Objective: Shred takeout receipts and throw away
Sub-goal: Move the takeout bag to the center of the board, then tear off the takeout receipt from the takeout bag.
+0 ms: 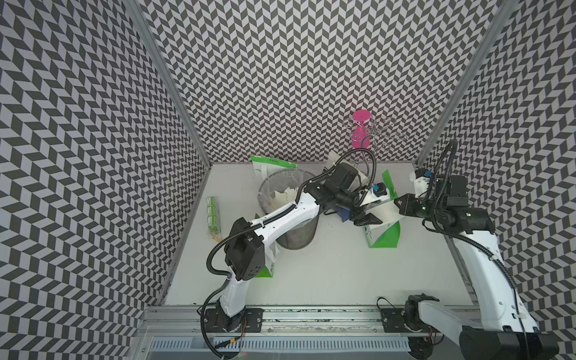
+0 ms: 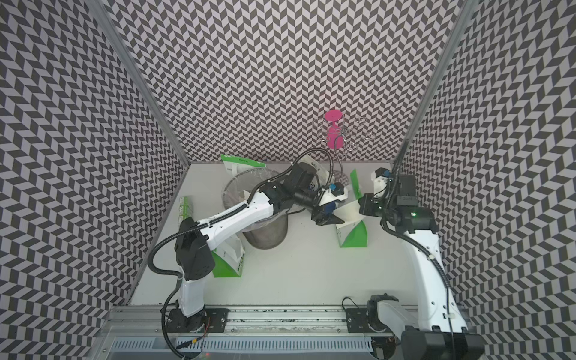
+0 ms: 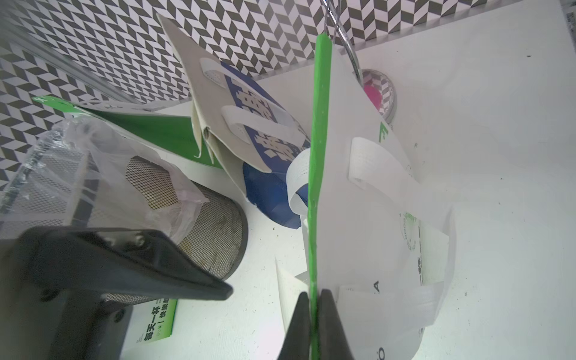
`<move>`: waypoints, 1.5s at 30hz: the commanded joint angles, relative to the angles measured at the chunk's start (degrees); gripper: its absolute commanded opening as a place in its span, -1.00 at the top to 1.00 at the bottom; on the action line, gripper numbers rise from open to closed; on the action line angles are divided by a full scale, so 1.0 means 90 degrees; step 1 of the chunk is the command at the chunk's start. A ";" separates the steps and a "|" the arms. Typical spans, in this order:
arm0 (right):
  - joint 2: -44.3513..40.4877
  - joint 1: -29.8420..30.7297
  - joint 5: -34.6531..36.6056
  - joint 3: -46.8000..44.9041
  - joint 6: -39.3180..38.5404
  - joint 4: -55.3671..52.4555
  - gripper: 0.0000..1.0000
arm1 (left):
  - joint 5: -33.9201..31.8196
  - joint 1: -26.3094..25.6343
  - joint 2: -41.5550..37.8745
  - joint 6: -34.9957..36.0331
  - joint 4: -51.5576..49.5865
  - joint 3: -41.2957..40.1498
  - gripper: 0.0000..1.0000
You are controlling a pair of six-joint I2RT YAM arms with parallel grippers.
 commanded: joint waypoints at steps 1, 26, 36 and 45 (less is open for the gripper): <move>-0.0216 0.0040 -0.0402 -0.0081 -0.0100 0.0342 0.85 | 0.0193 -0.0043 0.0164 0.0082 -0.0083 0.0281 -0.56; -0.0120 0.0042 -0.0853 -0.0302 -0.0025 0.0579 0.62 | 0.1061 -0.0036 0.0977 -0.0068 -0.0322 0.0956 0.18; -0.0046 0.0040 -0.0773 -0.0190 0.0132 0.0675 0.37 | 0.1133 0.0049 0.1043 -0.0137 -0.0336 0.1025 0.86; 0.0082 0.0034 -0.0554 -0.0224 0.0110 0.0599 0.39 | 0.1198 0.0088 0.0744 0.0004 -0.0223 0.0753 1.00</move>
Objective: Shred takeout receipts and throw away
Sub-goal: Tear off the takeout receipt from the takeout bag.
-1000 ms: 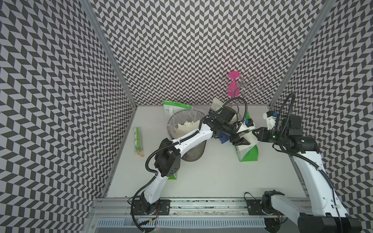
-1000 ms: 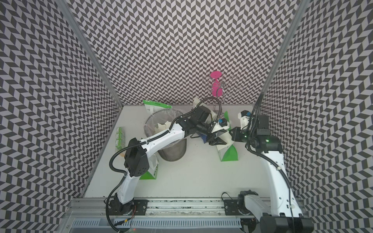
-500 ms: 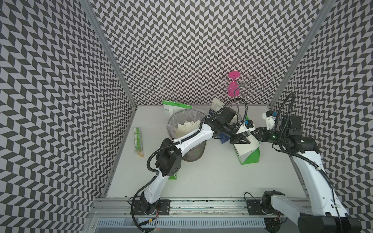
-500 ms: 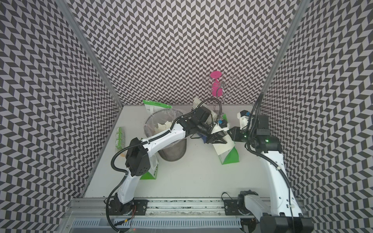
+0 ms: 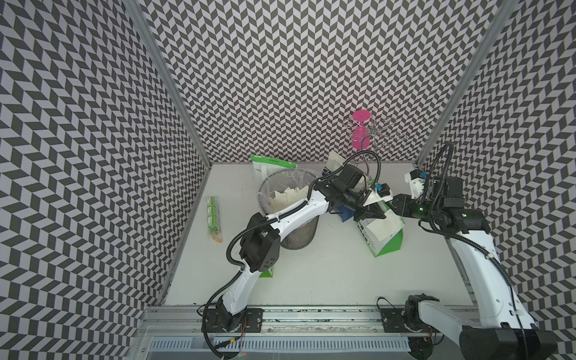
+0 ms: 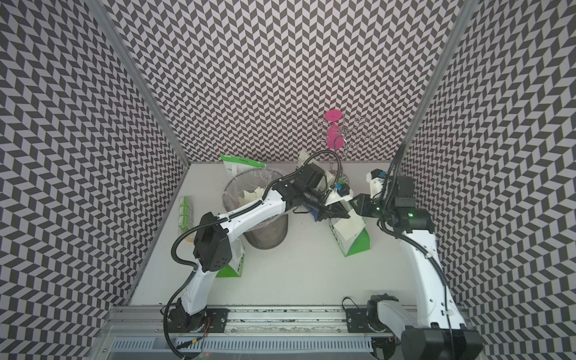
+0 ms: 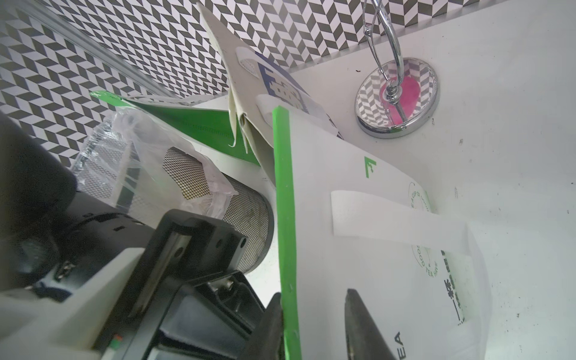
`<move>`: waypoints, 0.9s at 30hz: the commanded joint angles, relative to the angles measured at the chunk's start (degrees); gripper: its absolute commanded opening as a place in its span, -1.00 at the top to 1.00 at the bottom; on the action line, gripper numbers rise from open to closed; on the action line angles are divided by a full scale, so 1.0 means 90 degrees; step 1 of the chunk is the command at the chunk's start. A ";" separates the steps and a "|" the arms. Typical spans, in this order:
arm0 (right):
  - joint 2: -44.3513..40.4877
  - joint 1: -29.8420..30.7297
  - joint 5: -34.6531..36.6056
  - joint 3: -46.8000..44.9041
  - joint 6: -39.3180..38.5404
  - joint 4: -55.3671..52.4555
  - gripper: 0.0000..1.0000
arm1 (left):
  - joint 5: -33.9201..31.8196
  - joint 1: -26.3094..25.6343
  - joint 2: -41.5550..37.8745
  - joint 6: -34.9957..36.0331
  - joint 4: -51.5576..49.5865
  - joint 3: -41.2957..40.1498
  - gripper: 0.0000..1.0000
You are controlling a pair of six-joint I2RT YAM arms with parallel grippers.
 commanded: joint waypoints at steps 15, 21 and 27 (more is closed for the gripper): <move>0.0178 0.0037 0.0247 0.0059 0.0069 0.0193 0.38 | -0.0587 0.0025 -0.1129 0.1245 0.0653 -0.1269 1.00; 0.0228 0.0036 0.0218 -0.0041 0.0040 0.0193 0.65 | -0.0430 -0.0010 -0.1269 0.1208 0.0760 -0.1513 1.00; 0.0279 0.0029 0.0046 -0.0081 0.0025 0.0196 1.00 | 0.0161 -0.0002 -0.1270 0.0779 0.0758 -0.1470 1.00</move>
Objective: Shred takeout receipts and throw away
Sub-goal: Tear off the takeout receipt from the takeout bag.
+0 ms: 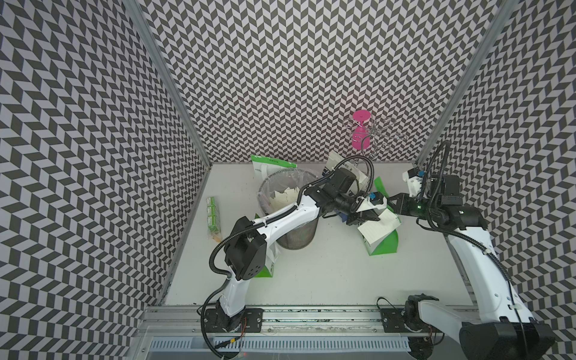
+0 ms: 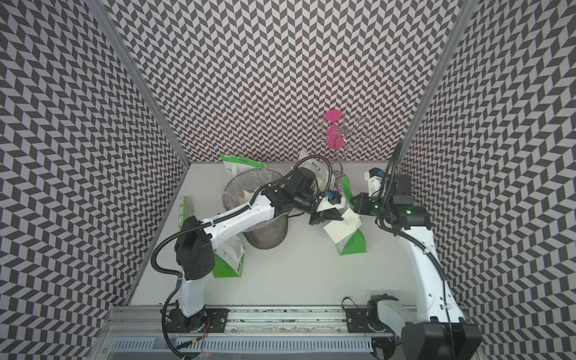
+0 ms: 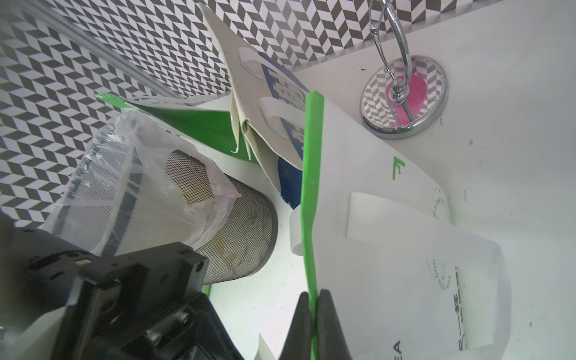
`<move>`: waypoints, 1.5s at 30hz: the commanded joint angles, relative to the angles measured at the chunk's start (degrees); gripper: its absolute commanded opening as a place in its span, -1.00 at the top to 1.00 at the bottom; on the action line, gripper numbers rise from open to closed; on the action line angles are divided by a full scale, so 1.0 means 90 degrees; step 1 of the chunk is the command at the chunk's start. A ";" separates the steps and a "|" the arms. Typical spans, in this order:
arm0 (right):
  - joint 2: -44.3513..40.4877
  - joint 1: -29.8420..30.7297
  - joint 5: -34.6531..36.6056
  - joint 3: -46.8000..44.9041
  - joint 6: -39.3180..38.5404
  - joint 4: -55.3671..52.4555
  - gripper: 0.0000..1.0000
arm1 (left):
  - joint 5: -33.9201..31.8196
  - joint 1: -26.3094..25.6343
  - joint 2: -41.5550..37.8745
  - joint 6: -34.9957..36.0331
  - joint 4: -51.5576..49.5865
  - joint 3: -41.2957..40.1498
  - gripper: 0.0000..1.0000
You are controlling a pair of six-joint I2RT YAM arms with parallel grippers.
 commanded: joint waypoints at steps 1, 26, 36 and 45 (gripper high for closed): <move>0.0099 -0.0007 0.0058 -0.0111 -0.0033 0.0061 1.00 | 0.0520 -0.0012 -0.0141 -0.0282 0.0112 0.0055 1.00; -0.0082 -0.0003 -0.0162 -0.0323 0.0220 0.0306 1.00 | 0.1262 -0.0030 0.0754 -0.1700 0.0090 0.0853 0.74; -0.0144 -0.0005 0.0908 -0.0203 -0.0082 0.0106 1.00 | 0.1390 -0.0016 0.0371 -0.1930 0.0745 0.0836 1.00; -0.0255 0.0000 0.1540 -0.0113 -0.0099 0.0003 1.00 | 0.1176 0.0069 0.0082 -0.2639 0.1774 0.0668 1.00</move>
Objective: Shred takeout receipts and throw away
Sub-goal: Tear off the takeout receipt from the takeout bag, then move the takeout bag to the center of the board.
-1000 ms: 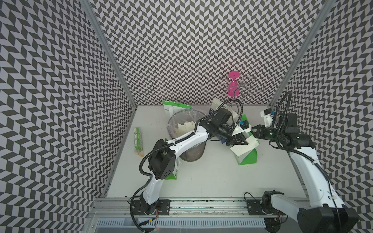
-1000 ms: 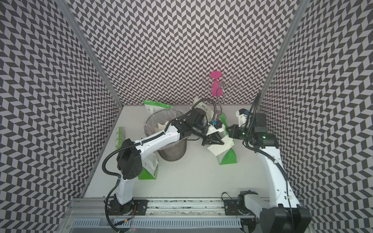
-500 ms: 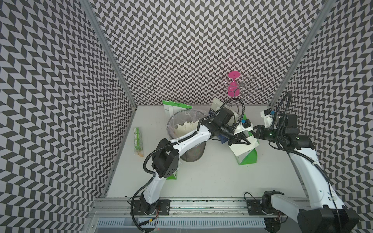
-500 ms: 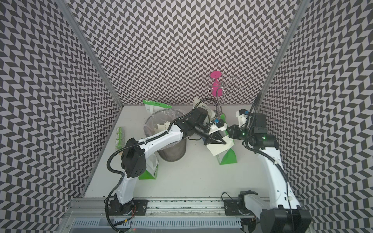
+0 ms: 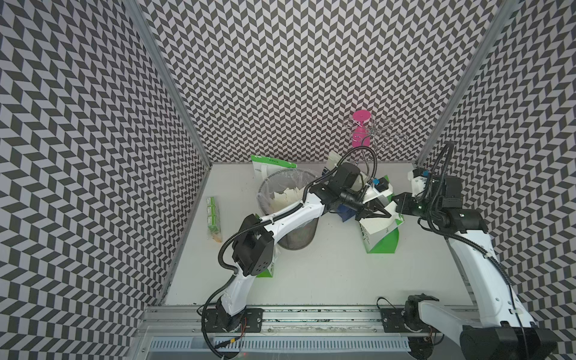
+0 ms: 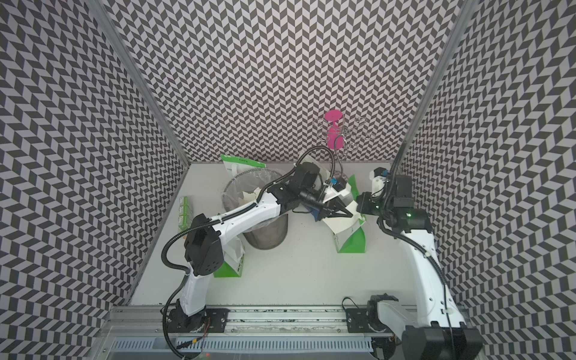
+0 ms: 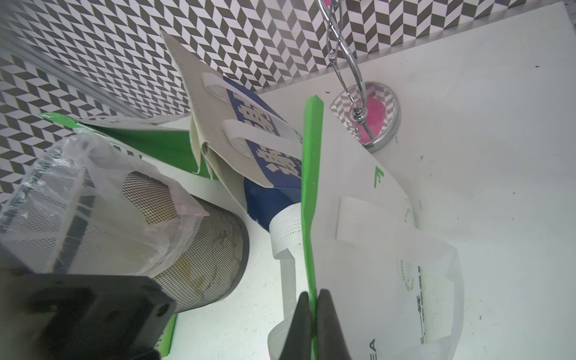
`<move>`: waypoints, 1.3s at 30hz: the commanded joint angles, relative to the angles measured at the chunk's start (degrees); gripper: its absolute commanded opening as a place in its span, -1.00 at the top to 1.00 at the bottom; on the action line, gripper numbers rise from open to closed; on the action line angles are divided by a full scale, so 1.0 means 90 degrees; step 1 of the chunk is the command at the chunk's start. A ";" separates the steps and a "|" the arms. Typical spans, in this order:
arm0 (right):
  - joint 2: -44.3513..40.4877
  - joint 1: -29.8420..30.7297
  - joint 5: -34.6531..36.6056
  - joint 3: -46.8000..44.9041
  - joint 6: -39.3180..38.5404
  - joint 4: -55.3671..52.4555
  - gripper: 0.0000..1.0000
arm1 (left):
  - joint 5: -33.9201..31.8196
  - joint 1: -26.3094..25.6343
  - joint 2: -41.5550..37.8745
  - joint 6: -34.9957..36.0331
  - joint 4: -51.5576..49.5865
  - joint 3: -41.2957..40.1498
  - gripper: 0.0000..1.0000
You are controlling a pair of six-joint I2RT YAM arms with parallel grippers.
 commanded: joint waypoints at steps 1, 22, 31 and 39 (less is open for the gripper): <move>-0.0063 -0.0001 0.0624 0.0058 -0.0090 -0.0241 1.00 | 0.0029 0.0057 -0.0437 -0.0313 0.0674 0.0008 1.00; 0.1102 -0.0192 0.1546 0.1515 -0.0311 0.0604 1.00 | -0.0960 0.0381 -0.1788 -0.0830 -0.0194 -0.0334 1.00; 0.2674 -0.0319 0.1266 0.2721 -0.0545 0.0932 1.00 | -0.1100 0.0917 -0.2192 -0.1152 -0.0456 -0.0372 1.00; 0.3219 -0.0381 0.1255 0.3304 -0.0795 0.0747 0.18 | -0.1199 0.1238 -0.2302 -0.1288 -0.0628 -0.0343 1.00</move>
